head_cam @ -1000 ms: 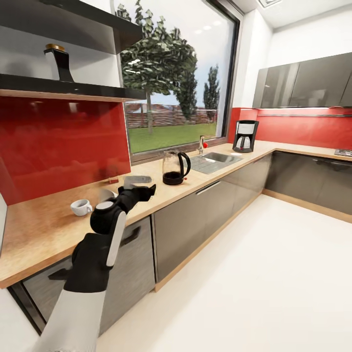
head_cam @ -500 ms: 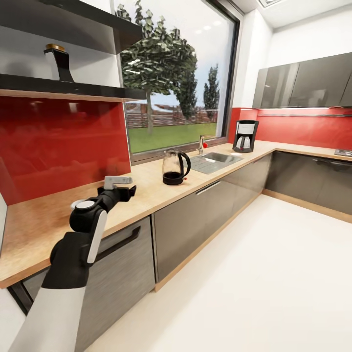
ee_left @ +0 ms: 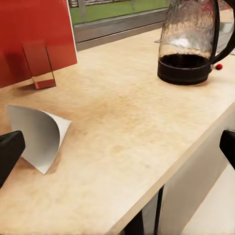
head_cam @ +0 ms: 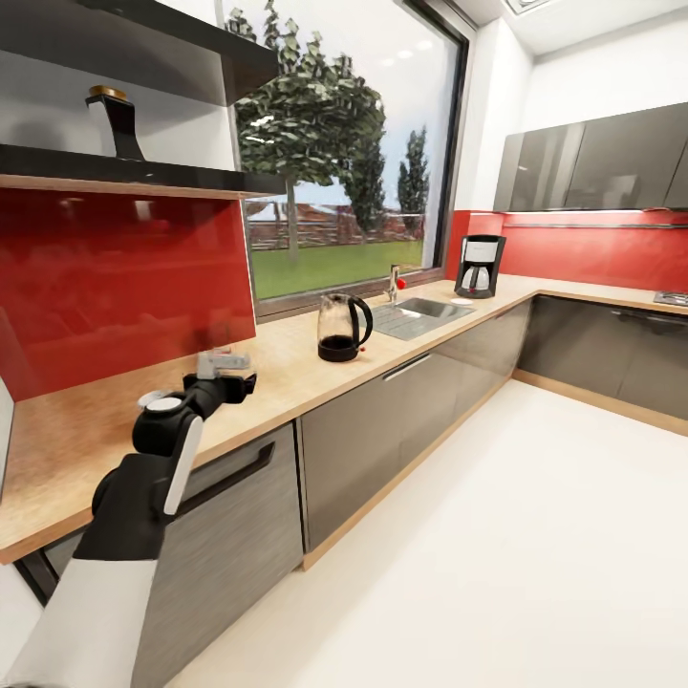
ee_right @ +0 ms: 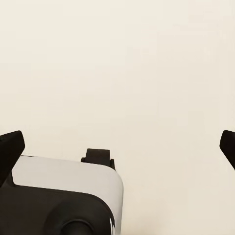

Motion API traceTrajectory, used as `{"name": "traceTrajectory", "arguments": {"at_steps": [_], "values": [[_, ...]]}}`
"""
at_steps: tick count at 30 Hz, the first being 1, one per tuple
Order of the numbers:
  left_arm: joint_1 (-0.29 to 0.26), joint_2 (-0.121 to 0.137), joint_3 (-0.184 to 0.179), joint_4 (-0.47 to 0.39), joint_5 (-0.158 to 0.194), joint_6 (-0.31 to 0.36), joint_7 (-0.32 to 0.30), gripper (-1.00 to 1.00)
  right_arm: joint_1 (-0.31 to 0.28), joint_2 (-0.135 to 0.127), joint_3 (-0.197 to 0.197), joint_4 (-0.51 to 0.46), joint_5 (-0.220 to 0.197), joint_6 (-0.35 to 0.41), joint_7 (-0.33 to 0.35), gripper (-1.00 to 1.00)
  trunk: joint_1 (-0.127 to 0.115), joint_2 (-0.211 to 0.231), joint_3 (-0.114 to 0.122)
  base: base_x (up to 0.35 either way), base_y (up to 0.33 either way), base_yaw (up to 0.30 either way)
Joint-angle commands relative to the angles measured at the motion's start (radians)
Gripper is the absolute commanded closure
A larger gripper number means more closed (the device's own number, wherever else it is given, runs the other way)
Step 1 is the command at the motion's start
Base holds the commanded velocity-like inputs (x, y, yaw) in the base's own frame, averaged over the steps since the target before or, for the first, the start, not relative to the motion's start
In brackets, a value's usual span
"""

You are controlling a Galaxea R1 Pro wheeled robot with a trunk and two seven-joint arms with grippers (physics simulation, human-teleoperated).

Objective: Set up a coffee station on the kitchen countertop: keep the coffee maker on the countertop, move the bottle of coffee from the kitchen shelf to the counter next to the coffee maker, place a paper coffee filter on top of the coffee maker, put the saucer next to the coffee maker with the coffee cup on the saucer, and place the electric kettle next to the coffee maker.

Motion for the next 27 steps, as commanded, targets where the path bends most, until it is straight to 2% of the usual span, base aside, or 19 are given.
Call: {"name": "traceTrajectory", "arguments": {"at_steps": [1, 6, 10, 13, 14, 18, 22, 27], "values": [[-0.001, 0.001, -0.001, 0.016, -0.002, 0.003, 0.001, -1.0, -0.001, 0.0, 0.0, 0.001, 0.007, -0.003, 0.0, -1.0, 0.0, -0.001, -0.001, 0.0, 0.0, 0.0], [-0.001, 0.003, -0.001, 0.042, -0.002, -0.007, 0.002, -1.0, -0.001, 0.0, 0.0, 0.001, 0.007, -0.003, 0.0, -1.0, 0.0, -0.001, -0.001, 0.0, 0.0, 0.0], [0.0, 0.009, -0.001, 0.072, -0.002, -0.048, 0.003, -1.0, -0.001, 0.0, 0.0, 0.001, 0.007, -0.003, 0.0, -1.0, 0.0, -0.001, -0.001, 0.0, 0.0, 0.0], [0.0, 0.028, 0.0, 0.078, -0.002, -0.059, 0.003, -1.0, -0.001, 0.0, 0.0, 0.001, 0.007, -0.003, 0.0, -1.0, 0.0, -0.001, -0.001, 0.0, 0.0, 0.0], [0.002, 0.043, 0.0, 0.083, -0.002, -0.081, 0.004, -1.0, -0.001, 0.0, 0.0, 0.001, 0.007, -0.003, 0.0, -1.0, 0.0, -0.001, -0.001, 0.0, 0.0, 0.0], [0.002, 0.048, 0.0, 0.104, 0.0, -0.121, 0.005, -1.0, -0.001, 0.0, 0.001, 0.001, 0.007, -0.003, -0.001, -1.0, 0.0, -0.001, -0.001, 0.0, 0.0, 0.0], [0.002, 0.051, 0.0, 0.167, 0.001, -0.189, 0.005, -1.0, -0.001, 0.0, 0.001, 0.001, 0.007, -0.003, 0.0, -1.0, 0.0, -0.001, -0.001, 0.0, 0.0, 0.0], [0.002, 0.05, -0.001, 0.192, 0.004, -0.223, 0.005, -1.0, -0.001, 0.0, 0.0, 0.001, 0.007, -0.003, 0.0, -1.0, 0.0, -0.001, -0.001, 0.0, 0.0, 0.0]]}}
